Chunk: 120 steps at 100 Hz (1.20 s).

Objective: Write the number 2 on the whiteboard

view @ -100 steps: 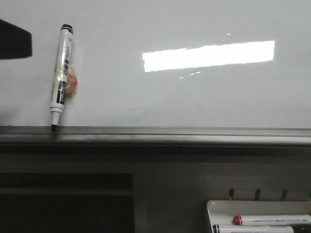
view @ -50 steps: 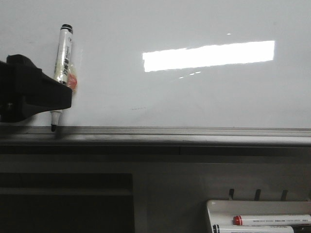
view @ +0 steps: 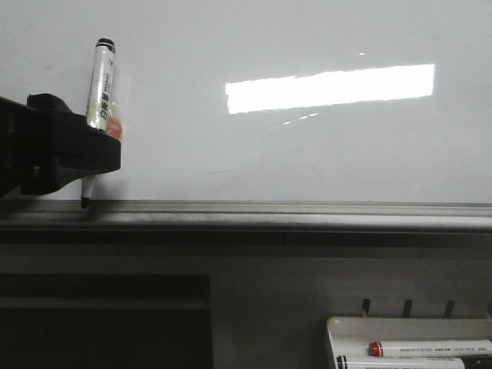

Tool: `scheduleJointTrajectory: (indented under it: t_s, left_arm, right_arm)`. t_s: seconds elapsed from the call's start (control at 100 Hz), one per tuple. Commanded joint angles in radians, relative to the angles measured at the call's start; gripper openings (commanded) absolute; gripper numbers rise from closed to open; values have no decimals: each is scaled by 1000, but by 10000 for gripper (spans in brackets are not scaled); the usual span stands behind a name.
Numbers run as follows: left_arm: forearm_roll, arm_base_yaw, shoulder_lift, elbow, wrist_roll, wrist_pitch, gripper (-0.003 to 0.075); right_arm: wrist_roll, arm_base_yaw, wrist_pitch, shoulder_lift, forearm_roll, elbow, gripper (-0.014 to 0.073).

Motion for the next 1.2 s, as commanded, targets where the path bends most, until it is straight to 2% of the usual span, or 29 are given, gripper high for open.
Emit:
scheduleJointTrajectory:
  t_s: [0.0, 0.08, 0.13, 0.2, 0.32, 0.4, 0.48, 0.62, 0.74, 0.88, 0.96, 1.06, 1.19]
  left_arm:
    - [2, -7, -1, -32, -13, -76, 420]
    - [2, -7, 14, -32, -15, -76, 409]
    - [2, -7, 22, -32, -15, -76, 369]
    - [2, -7, 27, -32, -17, -74, 250]
    - [14, -7, 27, -32, -17, -43, -21]
    - [45, -7, 27, -32, -17, -27, -20]
    - [96, -23, 7, -32, -17, -21, -20]
    - [287, -72, -72, -32, -17, -17, -20]
    - [457, -111, -138, -32, -17, 15, -20]
    - [686, -125, -167, -32, -17, 129, -20]
    - [853, -139, -167, -32, -17, 139, -20]
    - [974, -143, -167, -32, -17, 119, -20]
    - [978, -140, -167, -32, -17, 136, -20]
  right_arm:
    - [-11, 0, -64, 16, 0, -36, -71]
    - [-11, 0, -64, 16, 0, -36, -71]
    - [-11, 0, -64, 16, 0, -36, -71]
    - [-11, 0, -64, 16, 0, -36, -71]
    - [-11, 3, -59, 16, 0, -36, -71]
    - [-34, 20, -49, 16, 0, -36, -71]
    - [-177, 73, -37, 16, 29, -36, -71]
    - [-351, 183, -66, 16, 187, -53, -58]
    - [-521, 278, -79, 40, 312, -71, 45]
    - [-630, 386, -105, 121, 406, -101, 246]
    - [-690, 444, -163, 180, 443, -122, 344]
    - [-705, 514, -232, 261, 446, -151, 358]
    - [-707, 603, -298, 373, 446, -197, 358]
